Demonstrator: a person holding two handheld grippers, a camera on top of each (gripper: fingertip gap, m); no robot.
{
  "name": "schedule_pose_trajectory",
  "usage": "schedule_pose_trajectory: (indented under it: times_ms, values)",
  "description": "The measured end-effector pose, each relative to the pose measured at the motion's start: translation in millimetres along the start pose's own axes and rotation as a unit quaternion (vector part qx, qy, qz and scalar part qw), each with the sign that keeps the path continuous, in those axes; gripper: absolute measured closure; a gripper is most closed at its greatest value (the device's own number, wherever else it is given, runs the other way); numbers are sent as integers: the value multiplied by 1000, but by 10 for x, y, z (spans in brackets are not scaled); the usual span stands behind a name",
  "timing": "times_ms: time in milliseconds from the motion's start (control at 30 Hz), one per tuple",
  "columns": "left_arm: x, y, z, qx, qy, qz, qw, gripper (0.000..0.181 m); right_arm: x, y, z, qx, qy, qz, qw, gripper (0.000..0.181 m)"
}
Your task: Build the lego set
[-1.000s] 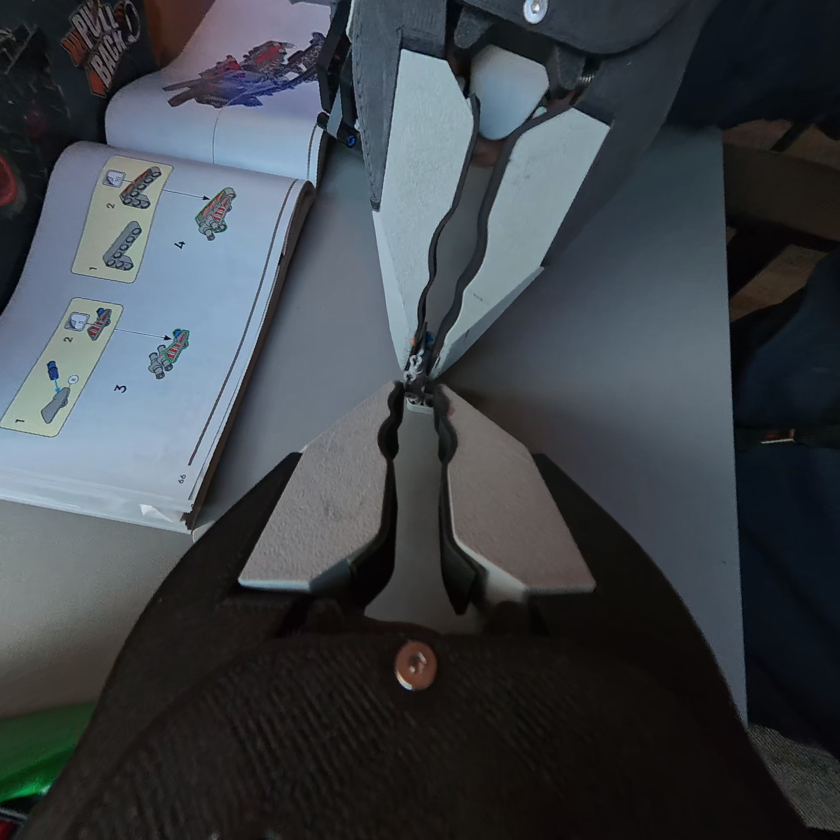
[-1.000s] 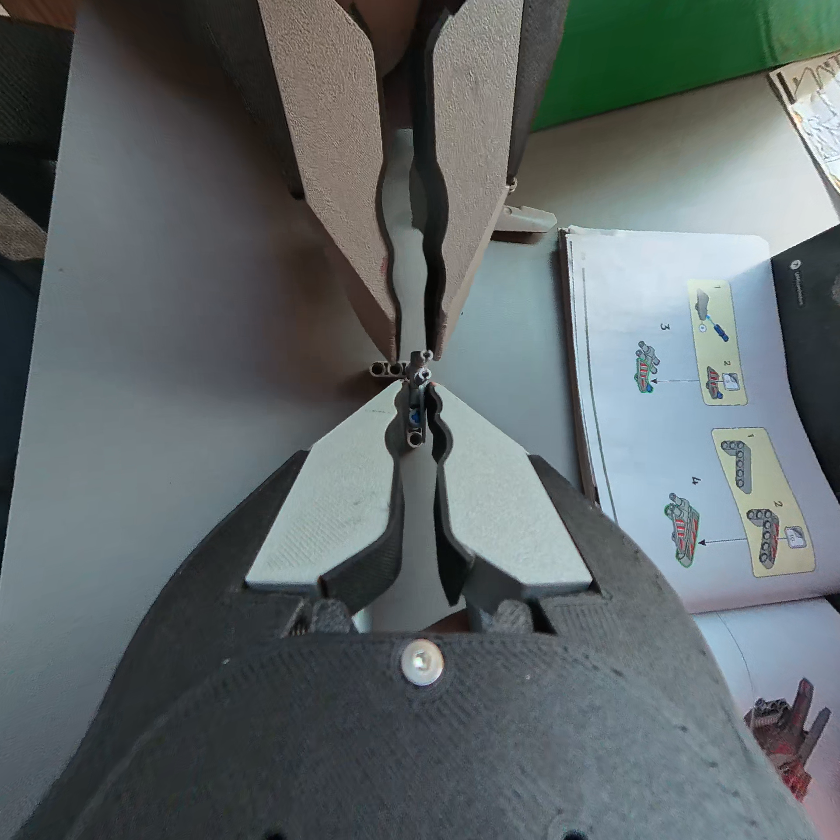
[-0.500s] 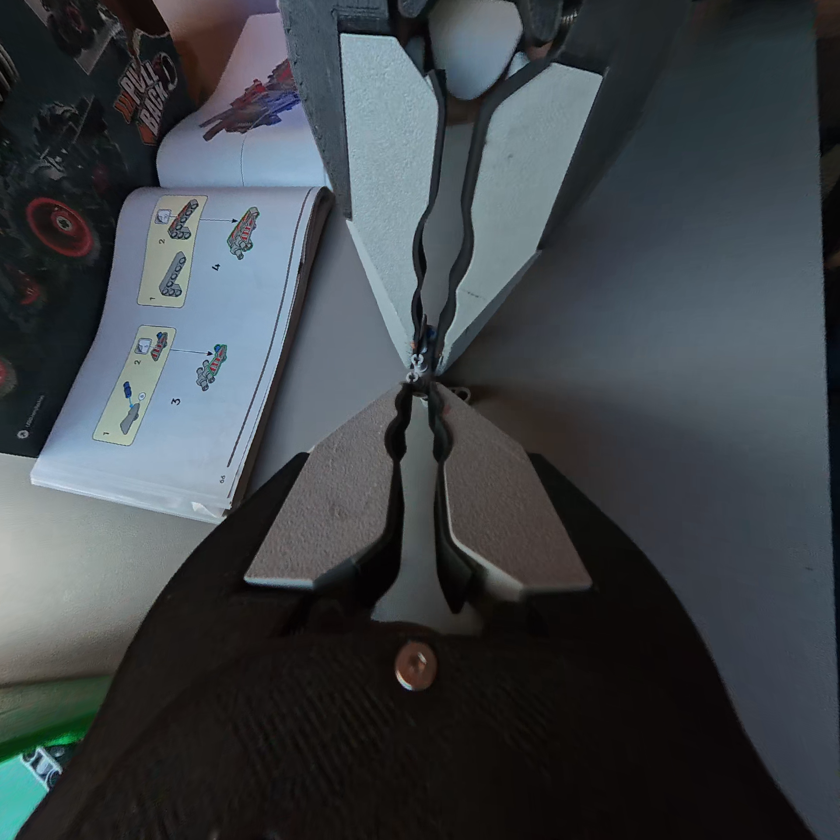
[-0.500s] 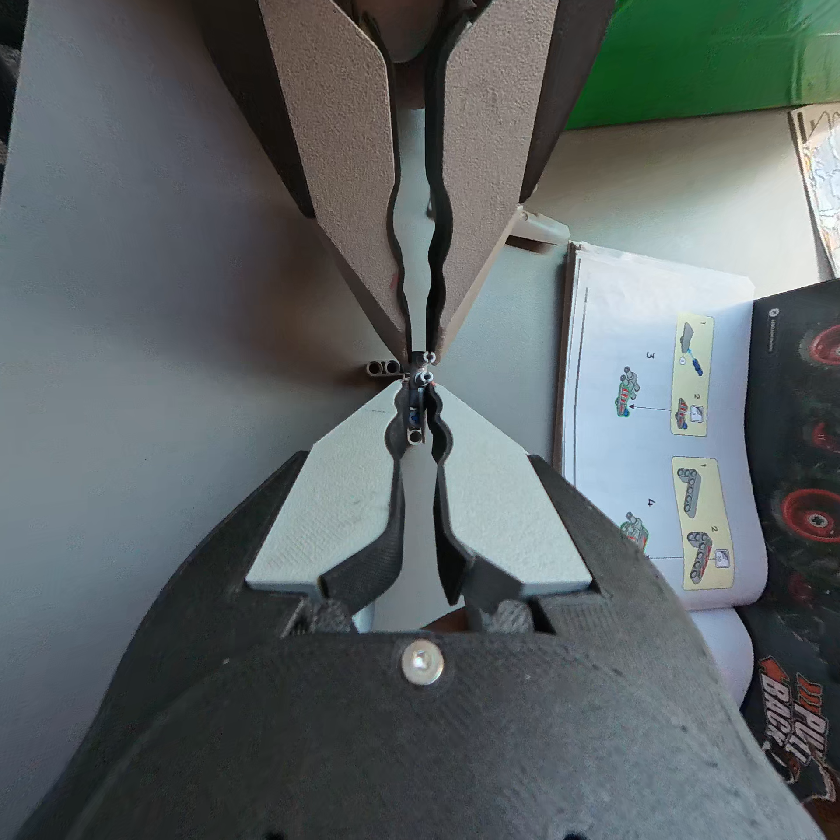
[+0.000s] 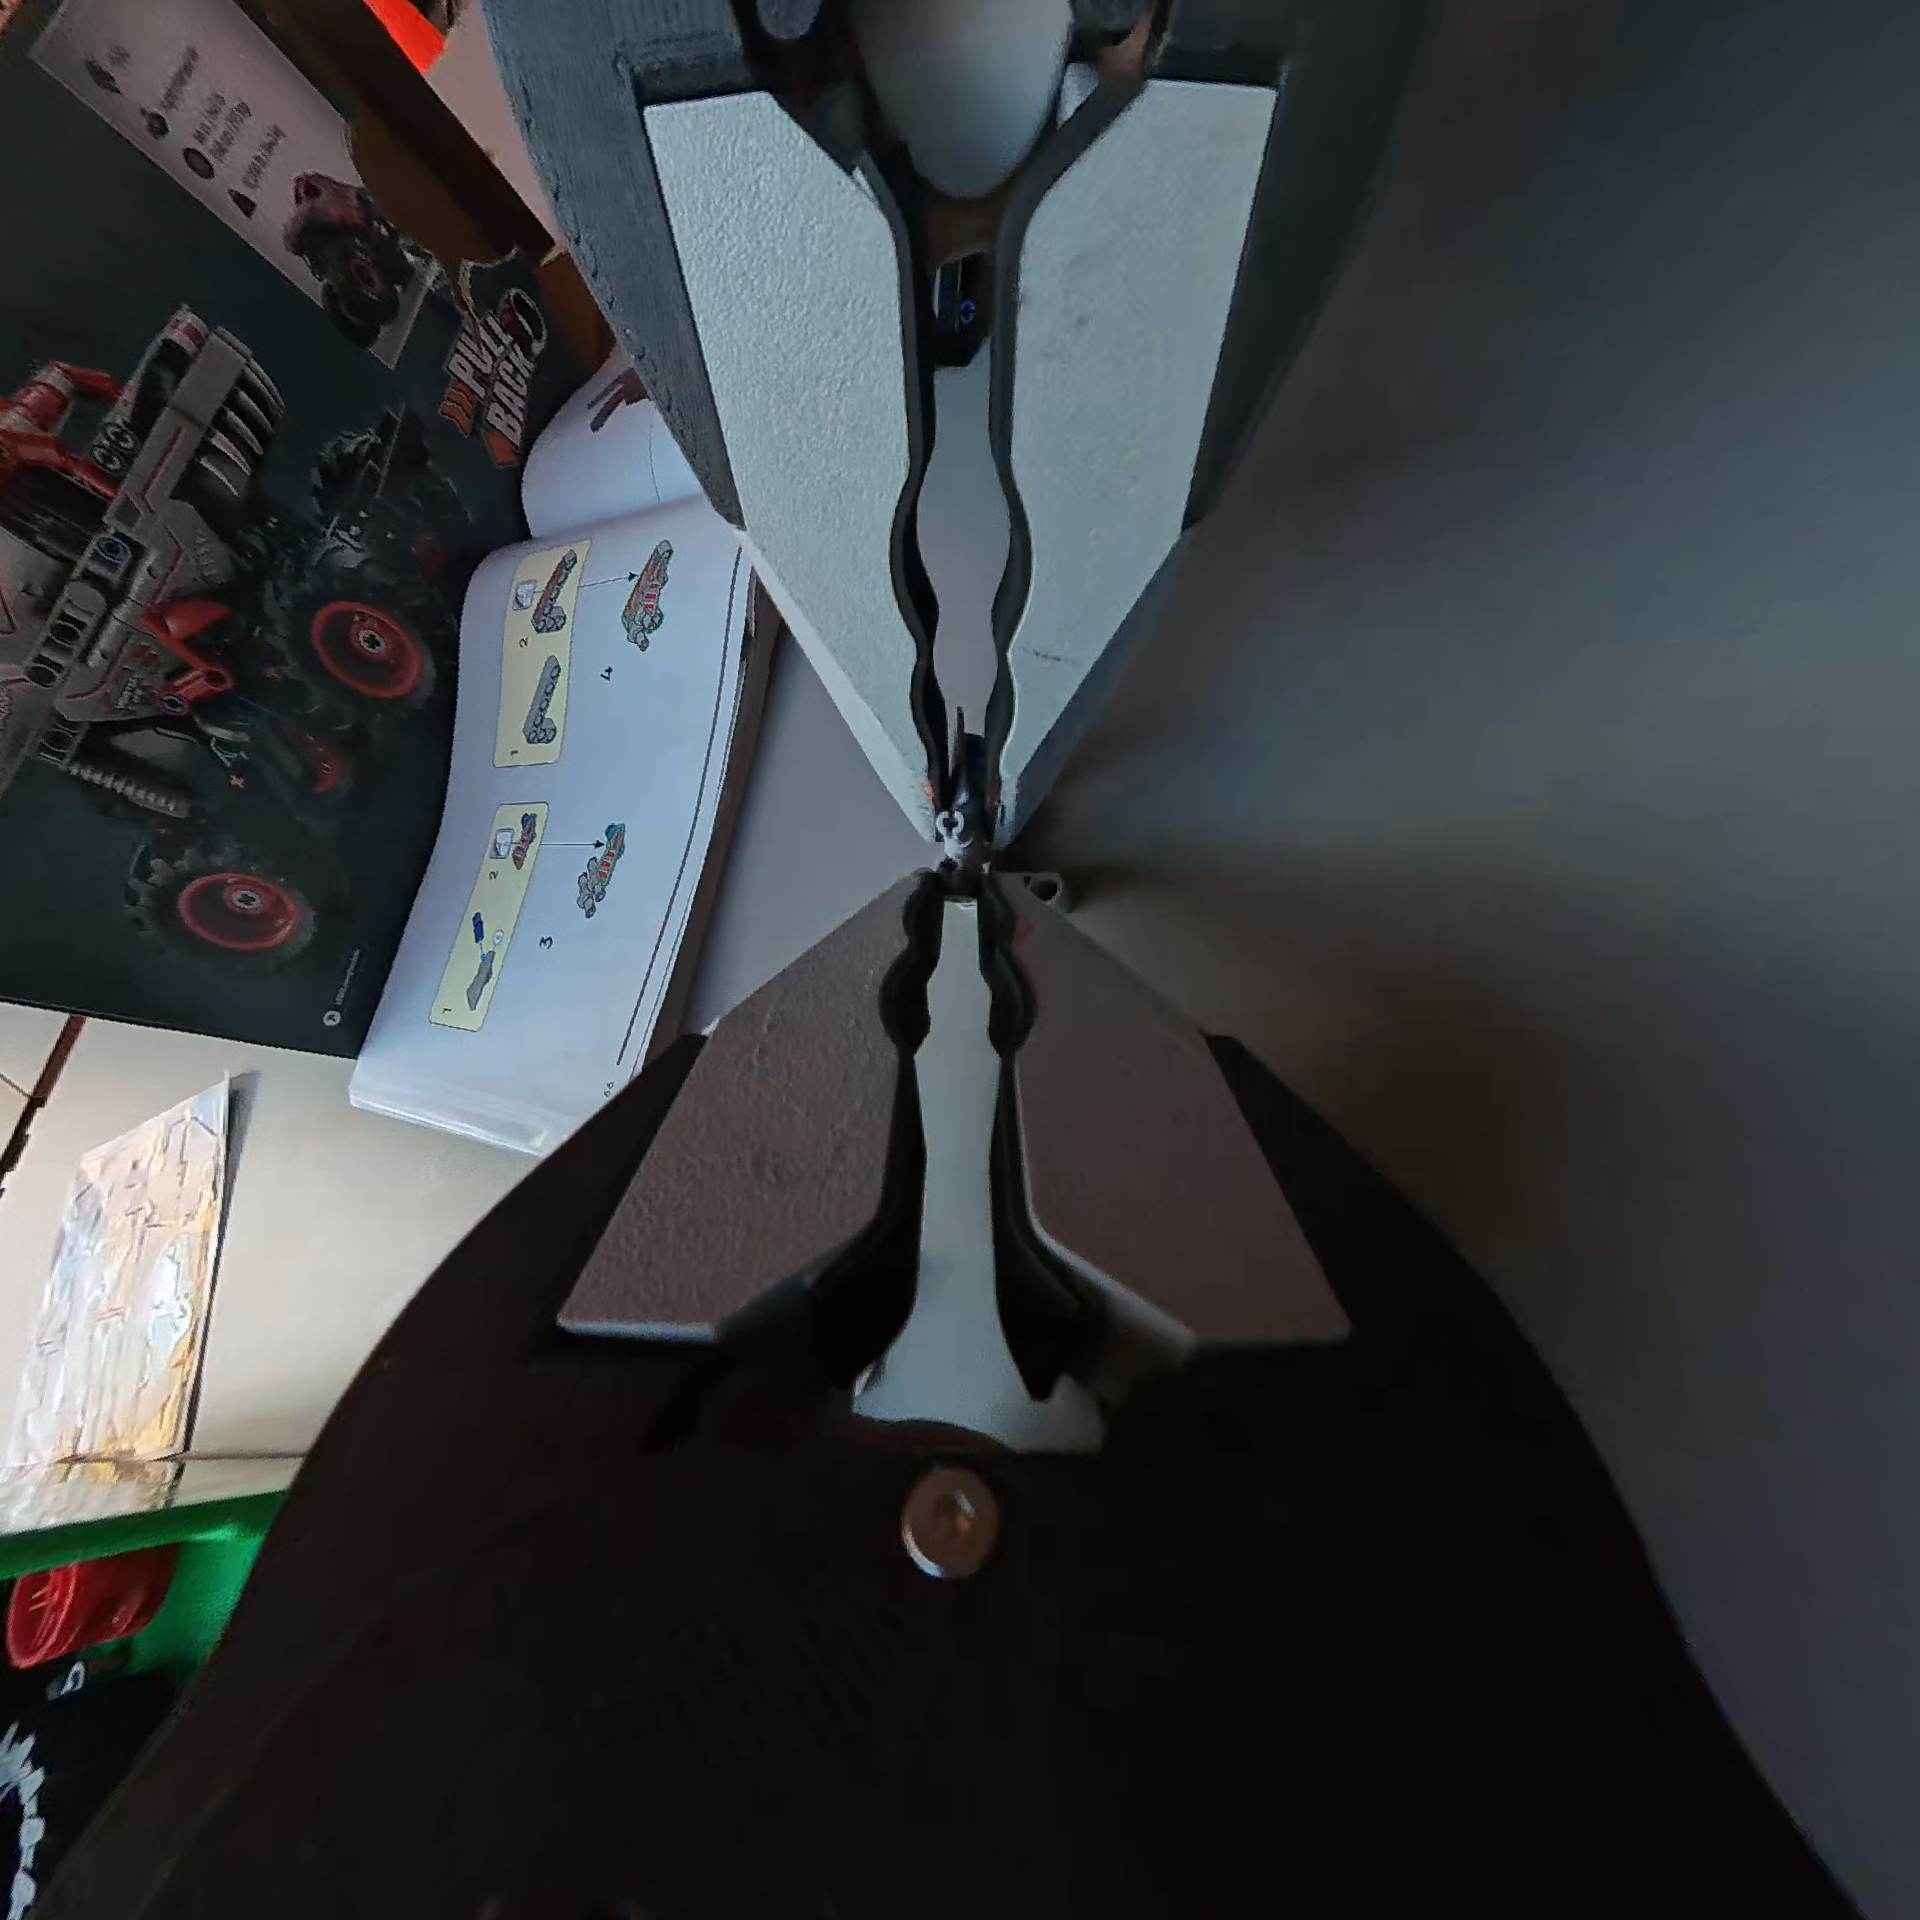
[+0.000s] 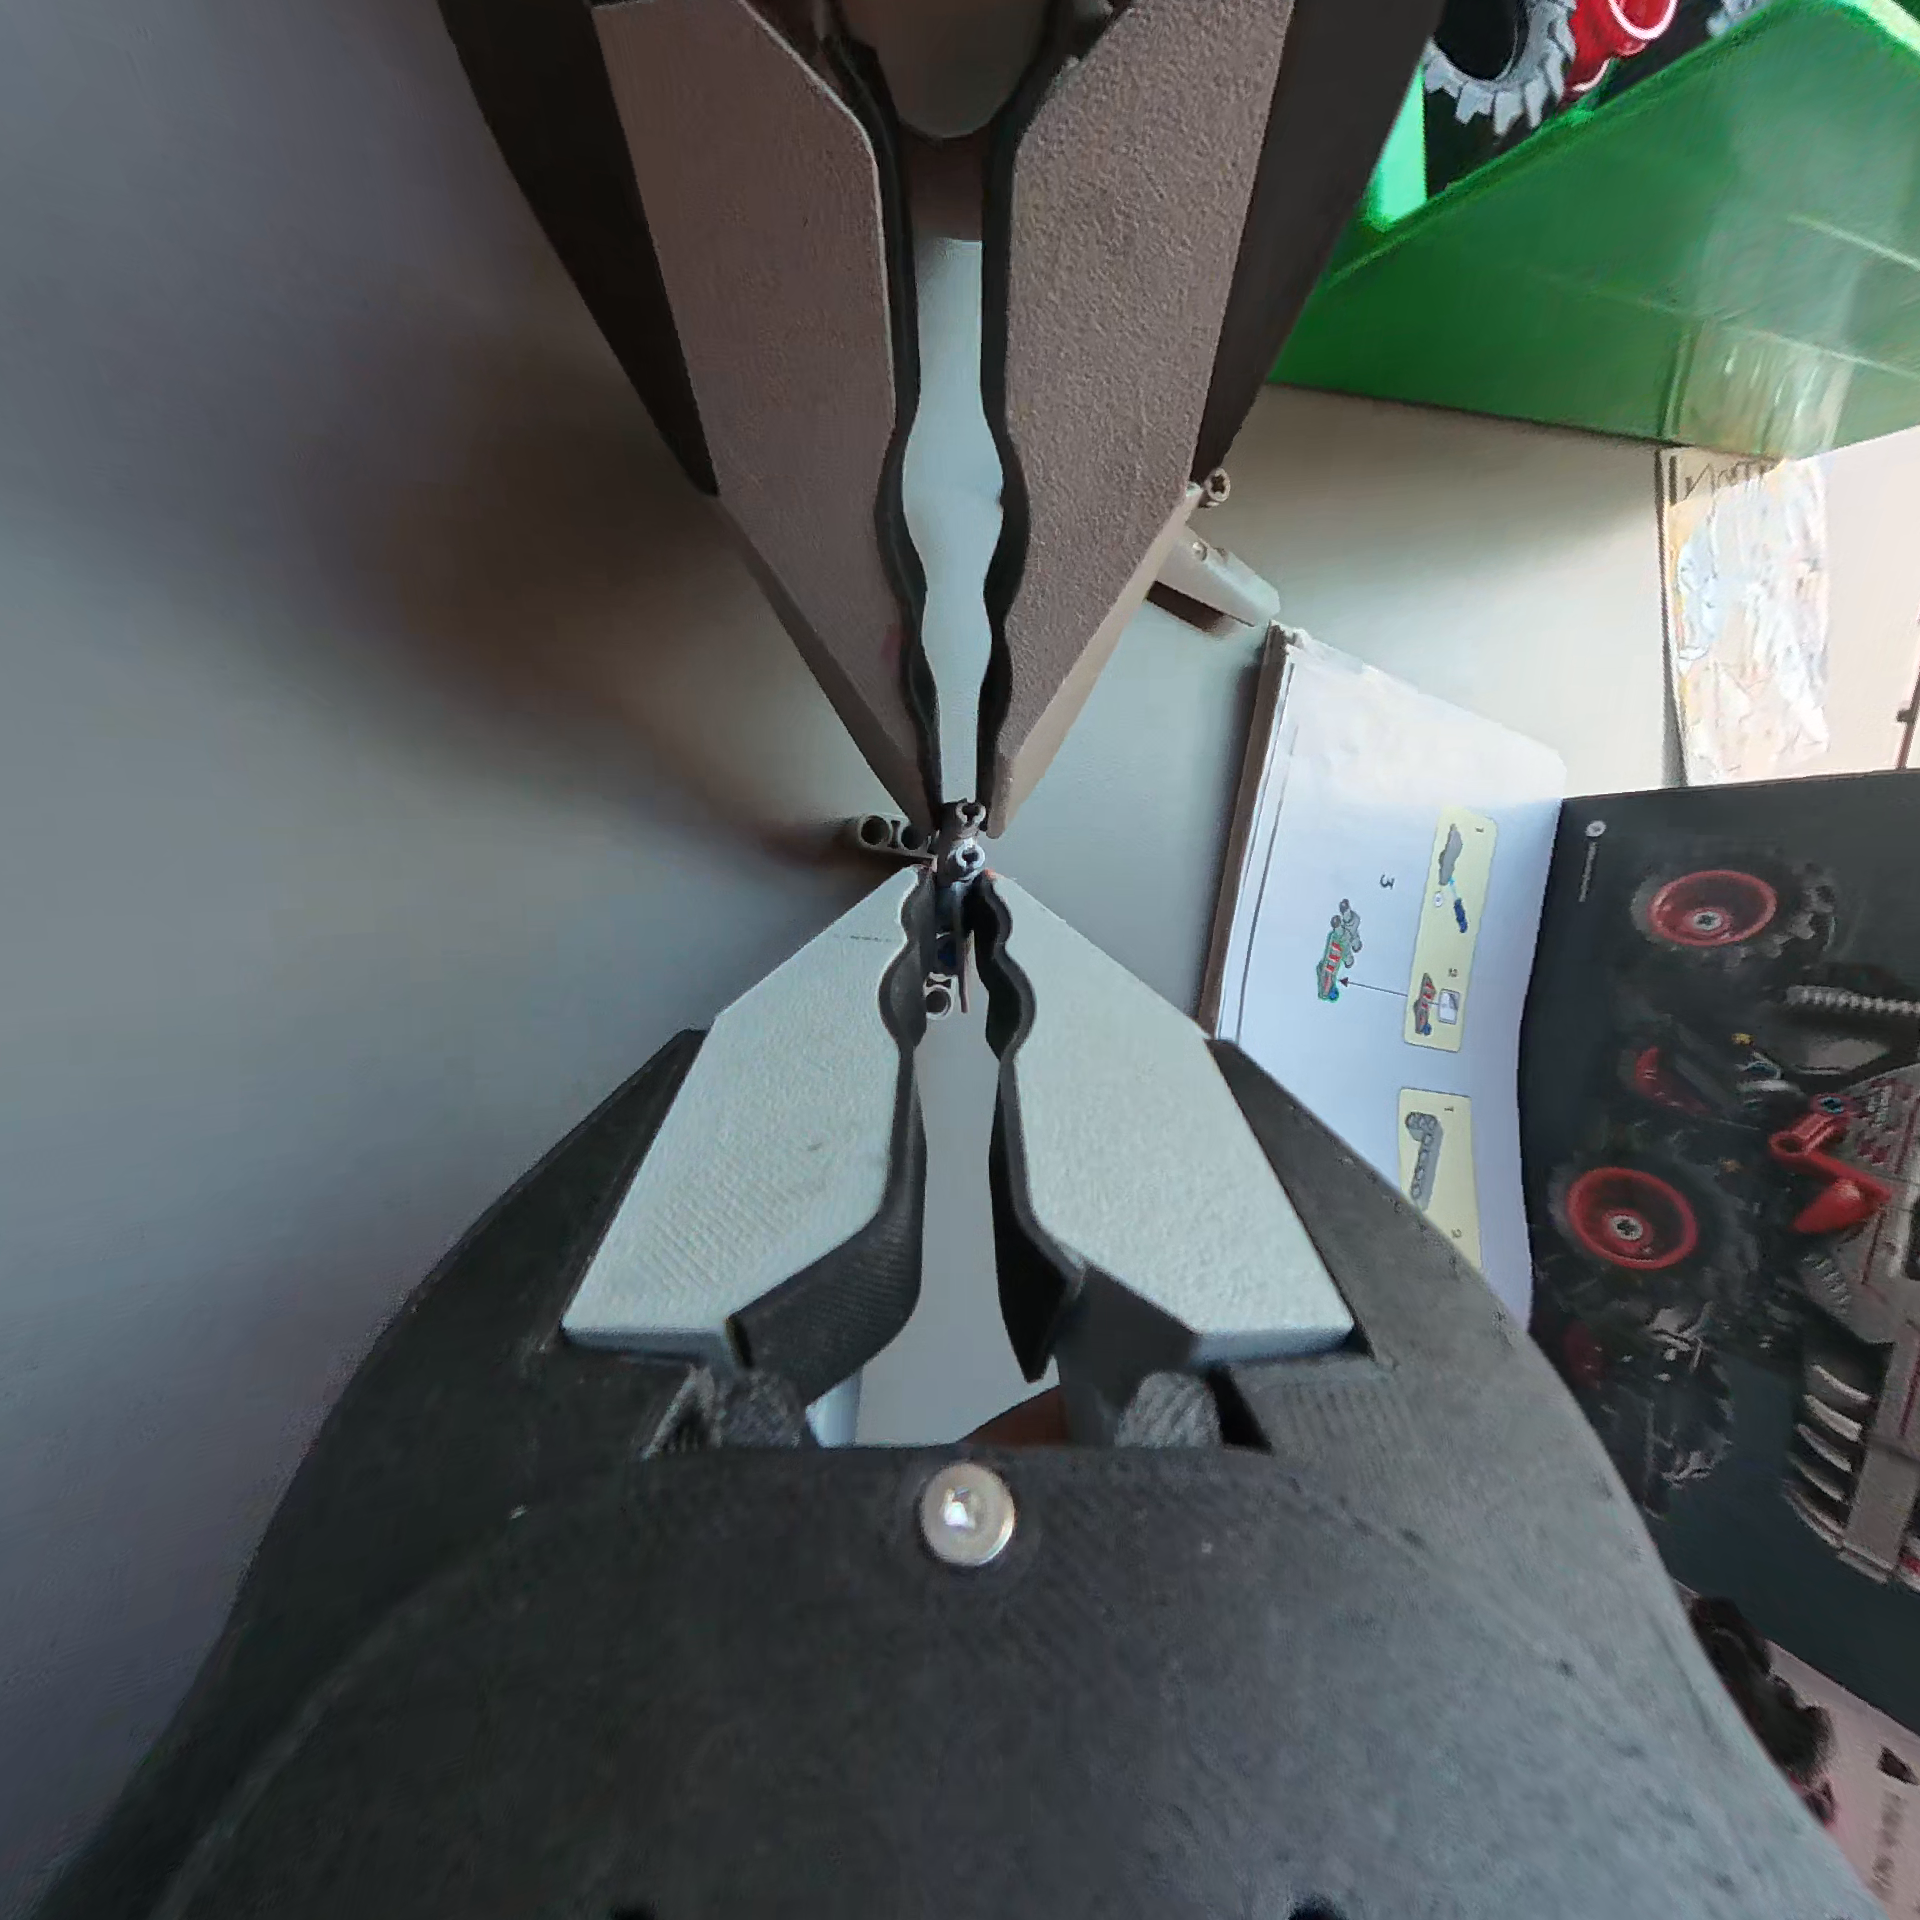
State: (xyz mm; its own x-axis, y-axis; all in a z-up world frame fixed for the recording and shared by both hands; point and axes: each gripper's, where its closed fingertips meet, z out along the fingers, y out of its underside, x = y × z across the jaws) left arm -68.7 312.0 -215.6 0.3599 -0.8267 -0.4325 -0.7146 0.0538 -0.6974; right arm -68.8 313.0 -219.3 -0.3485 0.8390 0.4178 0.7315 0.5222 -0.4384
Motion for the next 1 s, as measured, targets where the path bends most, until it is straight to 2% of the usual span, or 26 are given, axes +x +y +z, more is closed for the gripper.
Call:
schedule_pose_trajectory:
  times_ms: [33,133,200,333,433,567,700,1000]
  values:
    - [0,0,0,1,4,-4,1000,176,1,1,0,-4,1,-6,1000,177]
    - [-16,12,8,-3,-15,31,999,176,22,21,24,-30,25,-60,997,177]
    - [7,19,11,-7,-21,35,999,176,-2,17,28,-26,16,-55,998,177]
    - [7,17,8,-9,43,-70,997,176,-17,10,29,19,-71,40,997,177]
    - [-5,10,9,-9,102,-166,981,177,-10,14,27,19,-123,76,989,177]
    - [-64,14,30,-22,145,-251,957,176,37,31,38,7,-169,142,975,177]
    - [-95,15,35,-10,173,-312,934,176,48,34,41,-3,-214,210,954,177]
    - [-106,20,32,0,185,-352,918,176,50,32,44,-6,-236,250,939,177]
